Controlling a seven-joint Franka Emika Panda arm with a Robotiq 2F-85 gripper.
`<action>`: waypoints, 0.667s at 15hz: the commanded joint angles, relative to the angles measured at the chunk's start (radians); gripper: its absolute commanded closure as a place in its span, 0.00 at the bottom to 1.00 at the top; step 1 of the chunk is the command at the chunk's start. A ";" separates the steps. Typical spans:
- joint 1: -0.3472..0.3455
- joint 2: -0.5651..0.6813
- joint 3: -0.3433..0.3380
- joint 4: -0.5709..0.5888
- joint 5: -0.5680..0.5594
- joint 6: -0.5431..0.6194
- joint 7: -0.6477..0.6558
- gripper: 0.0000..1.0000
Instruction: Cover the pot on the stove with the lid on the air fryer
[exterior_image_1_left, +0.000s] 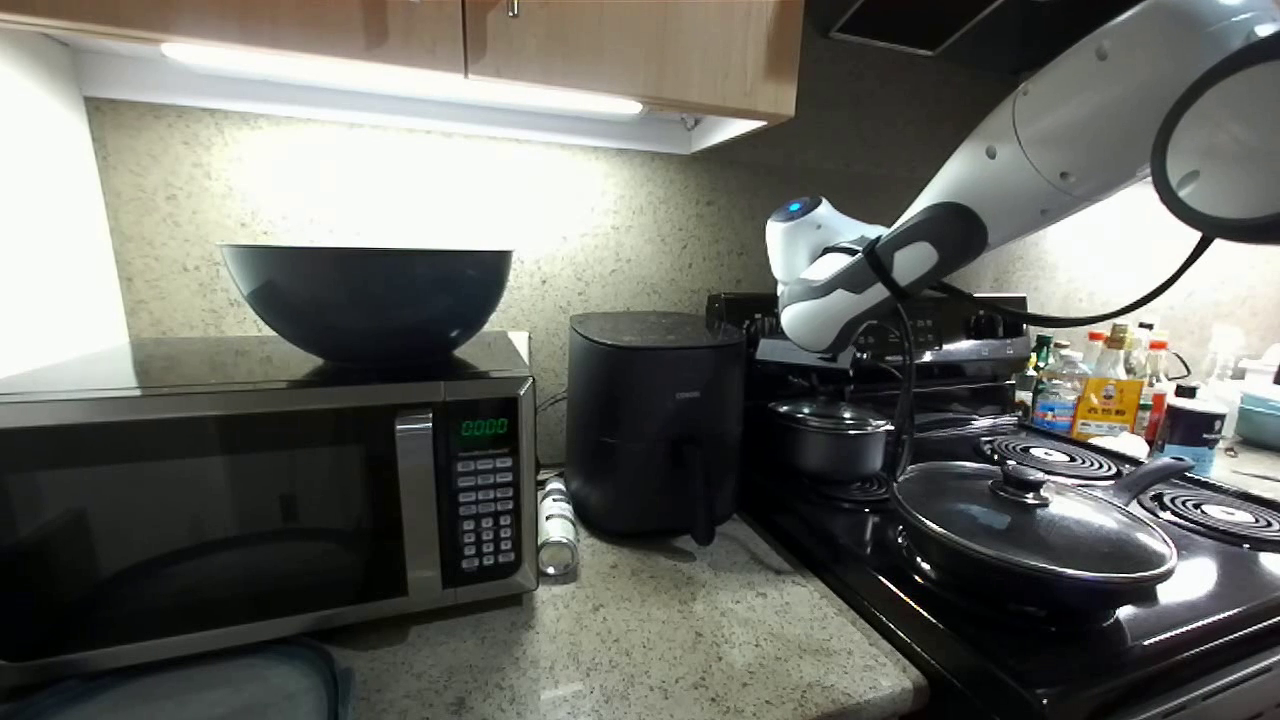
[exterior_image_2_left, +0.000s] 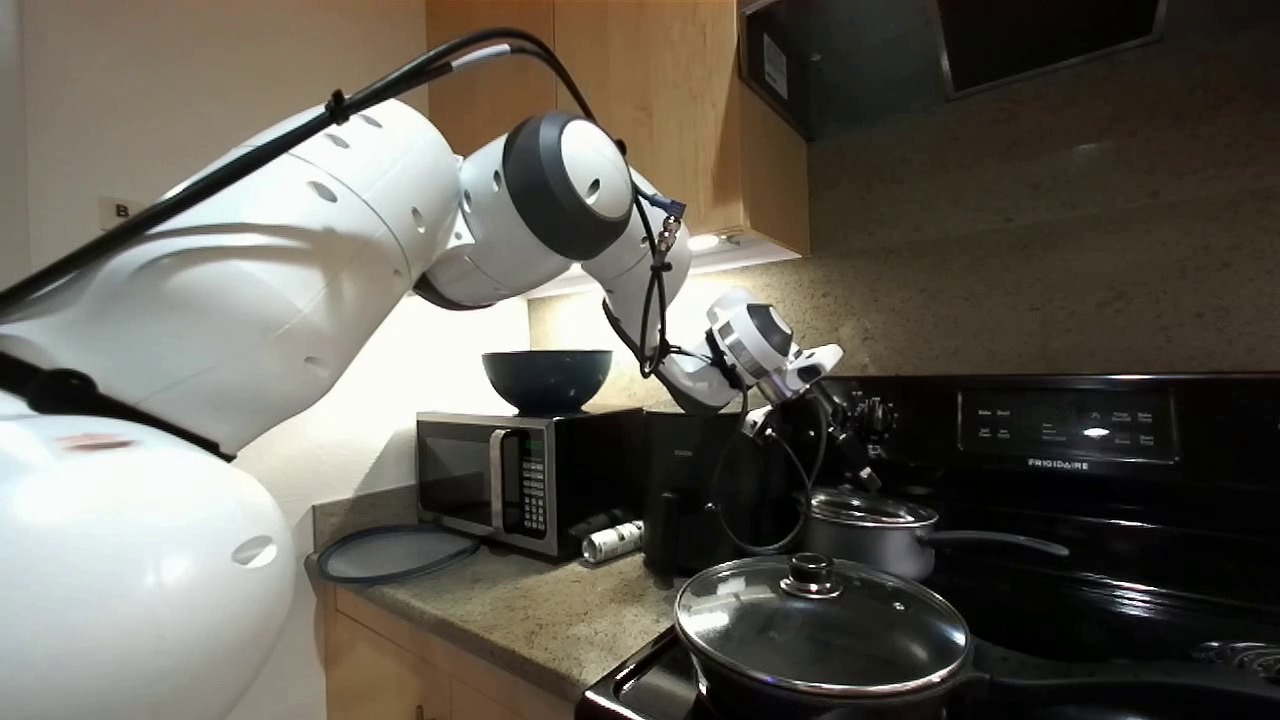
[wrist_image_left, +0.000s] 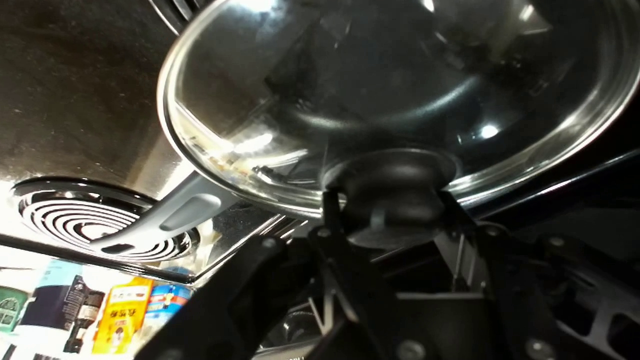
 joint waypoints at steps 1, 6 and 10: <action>-0.001 0.015 -0.013 -0.007 -0.004 0.067 0.023 0.77; 0.011 0.016 -0.039 -0.015 -0.012 0.068 0.032 0.77; 0.014 -0.005 -0.030 -0.029 -0.011 -0.006 -0.018 0.15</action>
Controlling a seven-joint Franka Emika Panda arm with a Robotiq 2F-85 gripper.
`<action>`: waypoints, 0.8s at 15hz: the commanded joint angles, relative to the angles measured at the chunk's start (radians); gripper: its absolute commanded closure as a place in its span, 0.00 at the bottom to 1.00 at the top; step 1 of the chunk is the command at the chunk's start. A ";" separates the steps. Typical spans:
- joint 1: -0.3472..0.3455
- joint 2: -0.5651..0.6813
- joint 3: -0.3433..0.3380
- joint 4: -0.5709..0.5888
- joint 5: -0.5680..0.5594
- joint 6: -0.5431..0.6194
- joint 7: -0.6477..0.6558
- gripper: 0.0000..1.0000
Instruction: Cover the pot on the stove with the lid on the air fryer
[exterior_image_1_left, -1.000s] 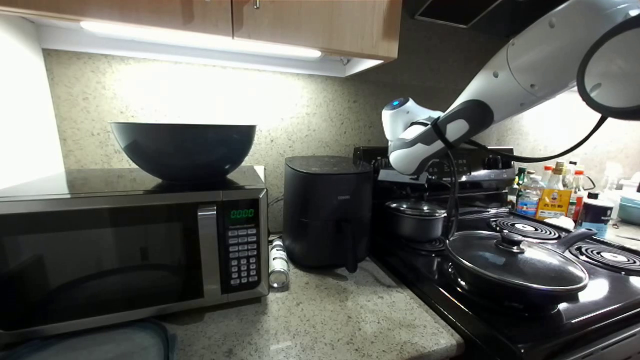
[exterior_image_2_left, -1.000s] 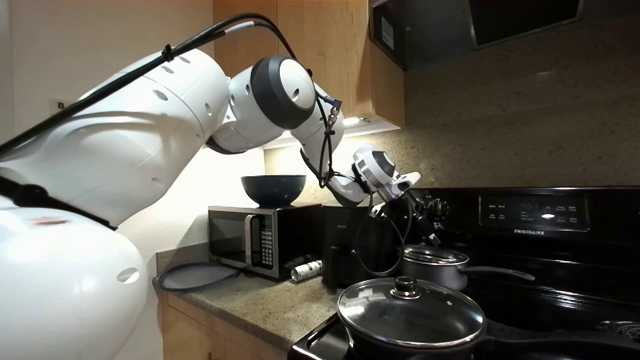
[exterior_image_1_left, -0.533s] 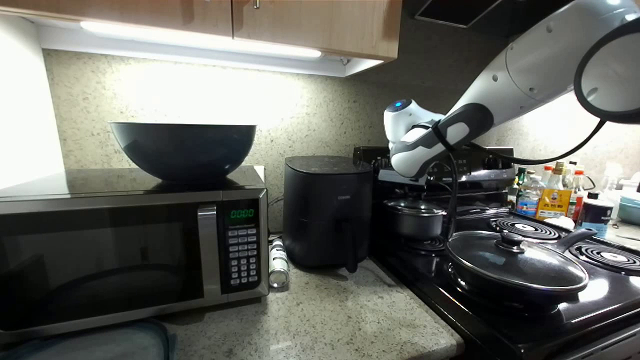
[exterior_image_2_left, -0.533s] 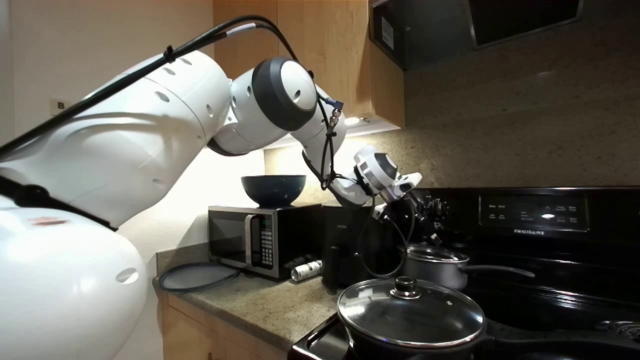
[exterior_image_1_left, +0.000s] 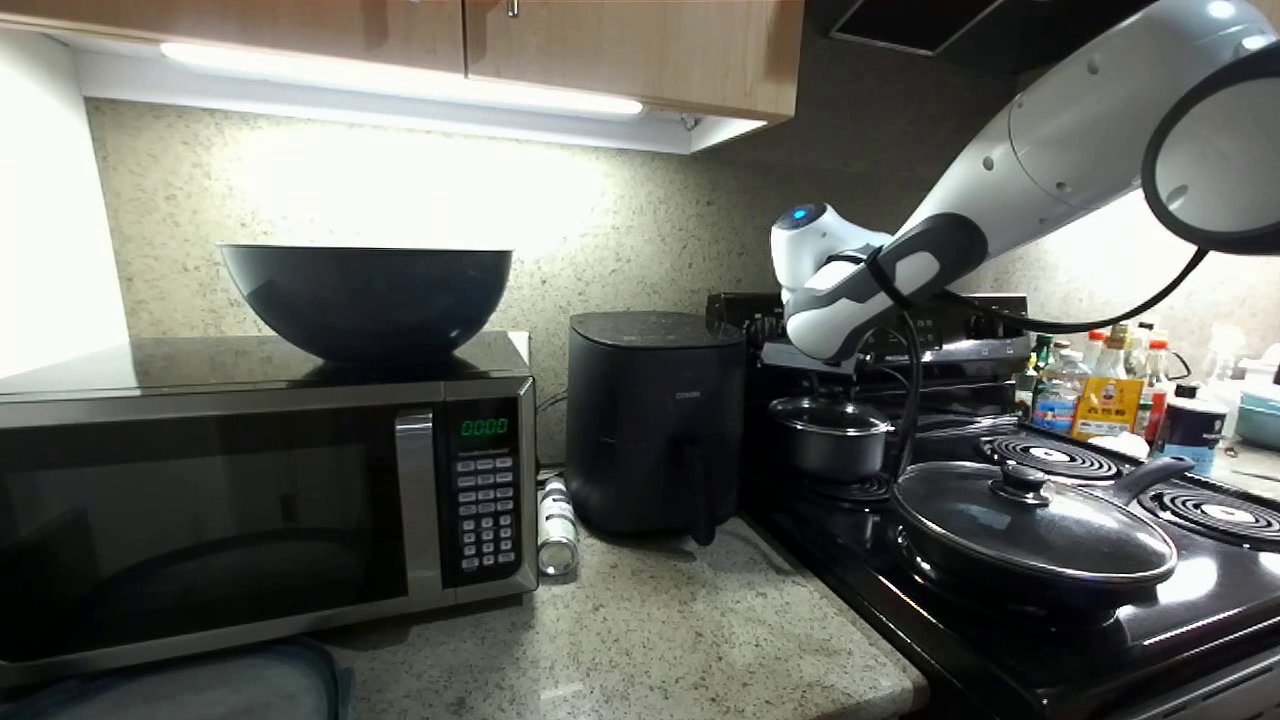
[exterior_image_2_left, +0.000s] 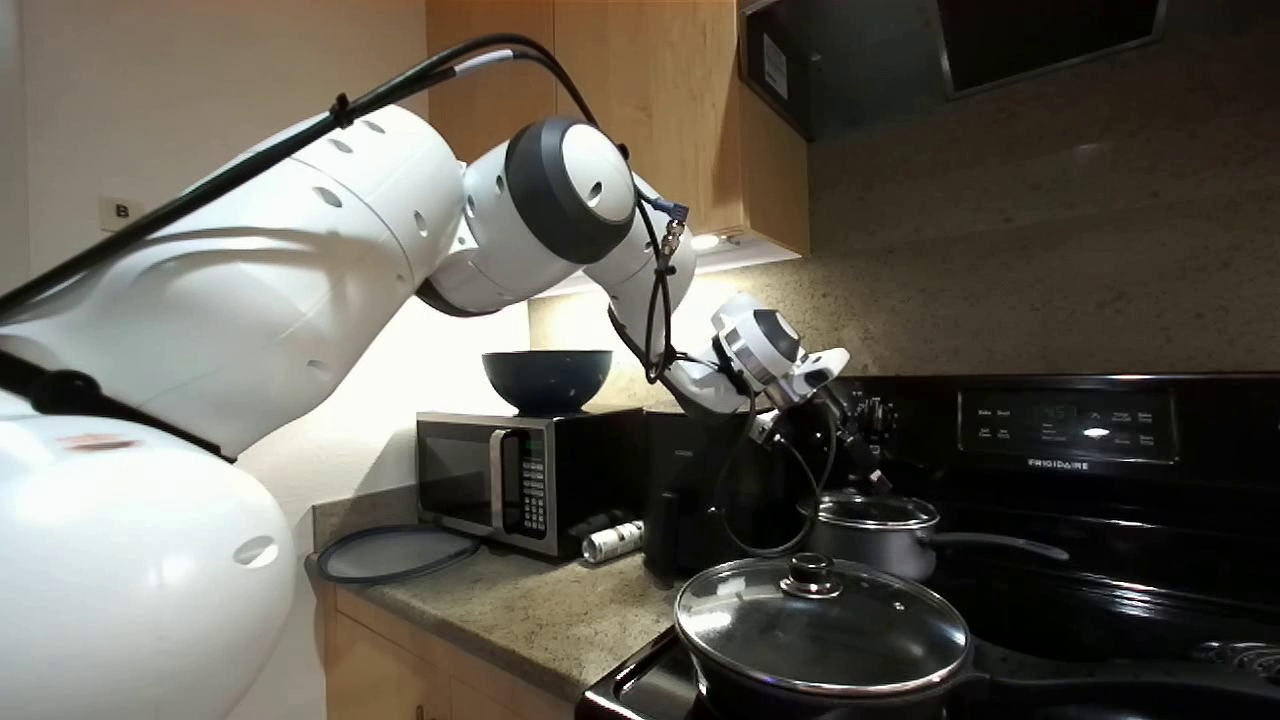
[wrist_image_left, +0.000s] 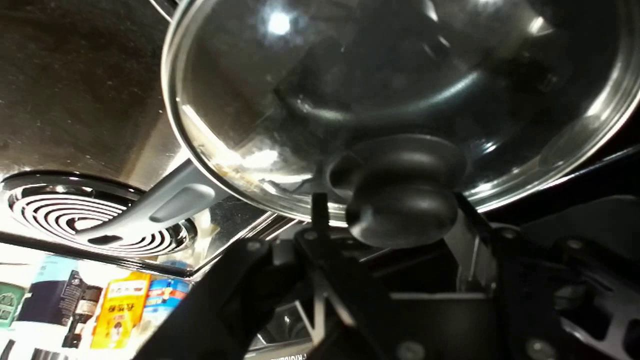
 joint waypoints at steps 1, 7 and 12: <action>0.012 -0.032 -0.001 -0.037 -0.009 -0.054 -0.034 0.09; 0.020 -0.115 0.018 -0.095 -0.014 -0.034 -0.073 0.00; 0.030 -0.279 0.044 -0.186 -0.012 -0.045 -0.109 0.00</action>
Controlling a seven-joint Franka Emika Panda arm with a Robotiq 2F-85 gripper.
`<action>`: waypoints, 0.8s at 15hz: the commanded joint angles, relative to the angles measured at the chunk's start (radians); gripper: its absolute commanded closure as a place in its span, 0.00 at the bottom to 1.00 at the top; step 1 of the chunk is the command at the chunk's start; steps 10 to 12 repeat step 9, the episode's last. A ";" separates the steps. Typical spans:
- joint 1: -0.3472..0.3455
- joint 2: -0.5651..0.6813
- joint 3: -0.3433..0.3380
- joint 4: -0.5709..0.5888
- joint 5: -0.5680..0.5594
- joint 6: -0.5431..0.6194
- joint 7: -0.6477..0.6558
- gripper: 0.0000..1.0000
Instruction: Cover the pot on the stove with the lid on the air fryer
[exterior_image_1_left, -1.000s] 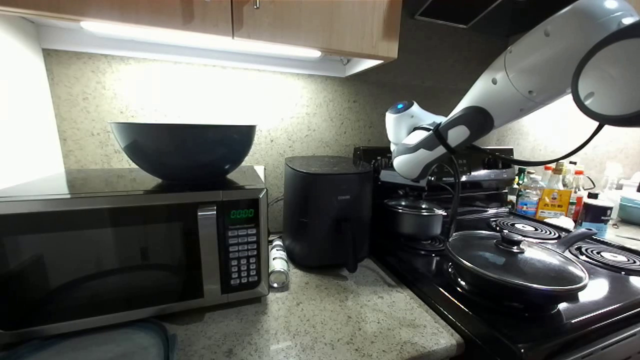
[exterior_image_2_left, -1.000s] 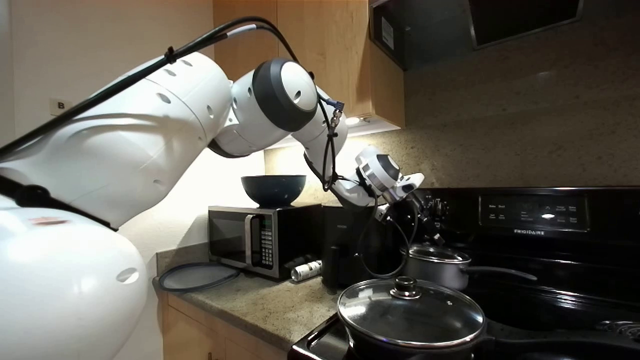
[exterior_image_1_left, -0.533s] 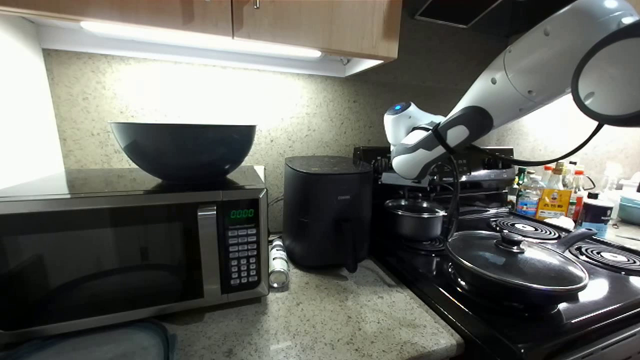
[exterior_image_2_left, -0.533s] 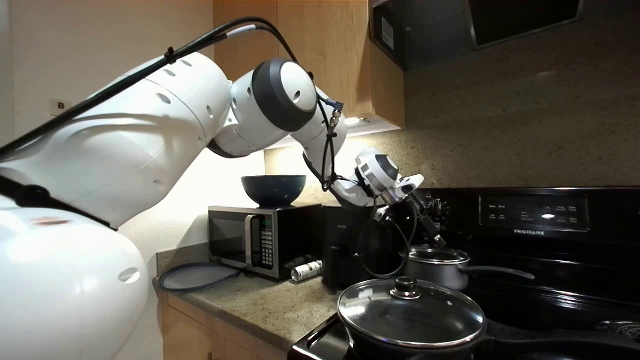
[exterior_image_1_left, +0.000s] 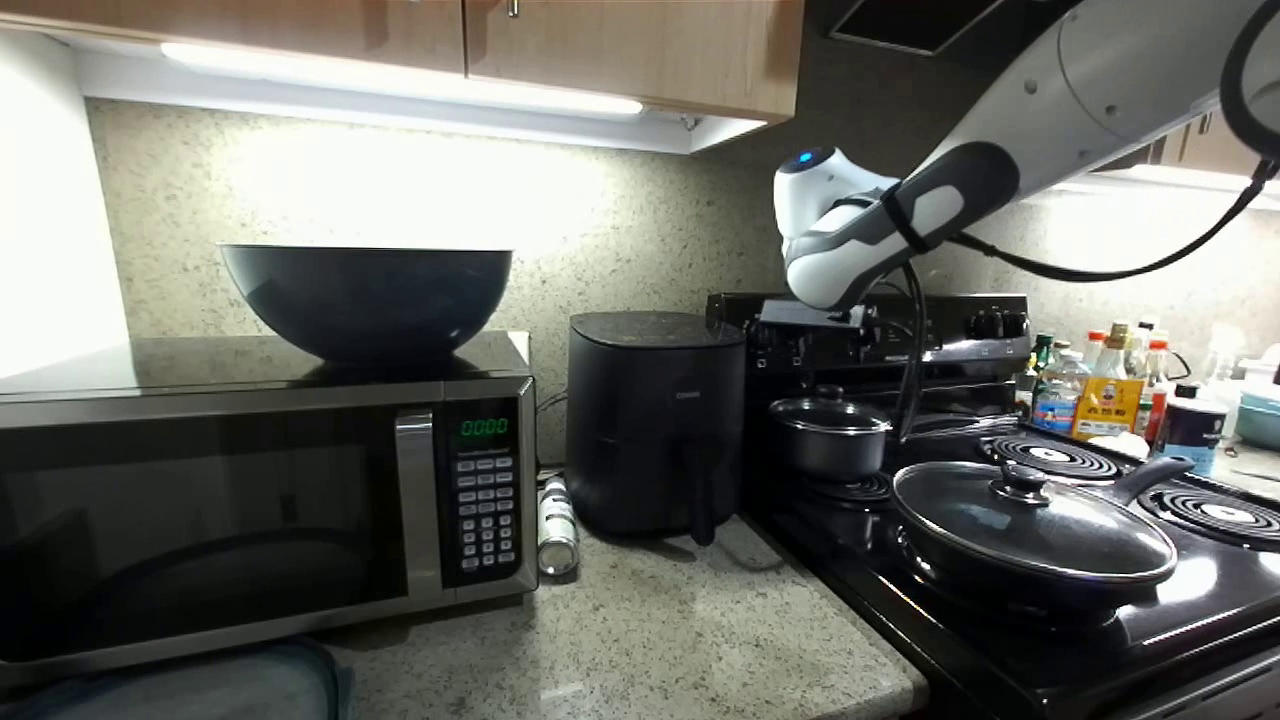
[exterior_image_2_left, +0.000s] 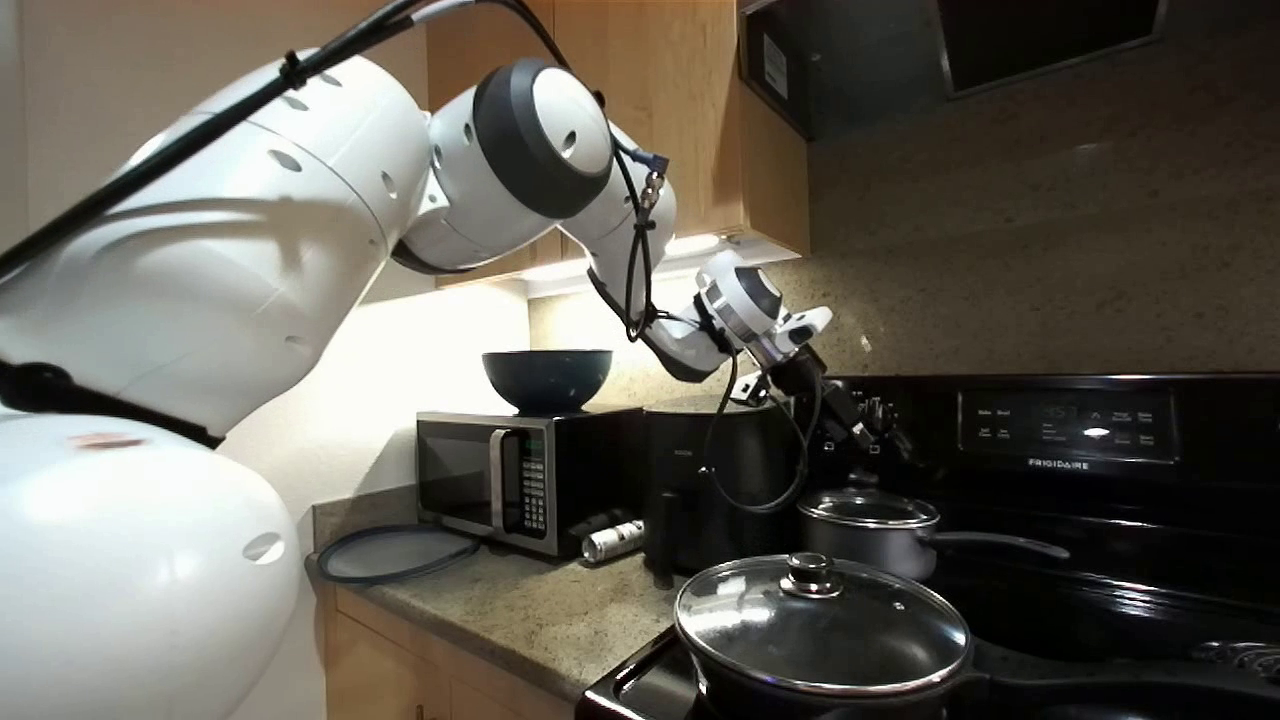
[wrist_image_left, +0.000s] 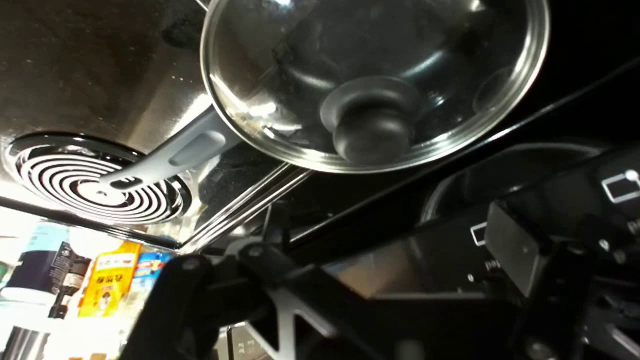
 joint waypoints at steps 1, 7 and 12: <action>0.006 -0.177 0.030 -0.147 -0.004 -0.009 -0.045 0.00; -0.016 -0.211 0.065 -0.130 -0.007 -0.030 -0.019 0.00; -0.017 -0.215 0.067 -0.140 -0.007 -0.032 -0.020 0.00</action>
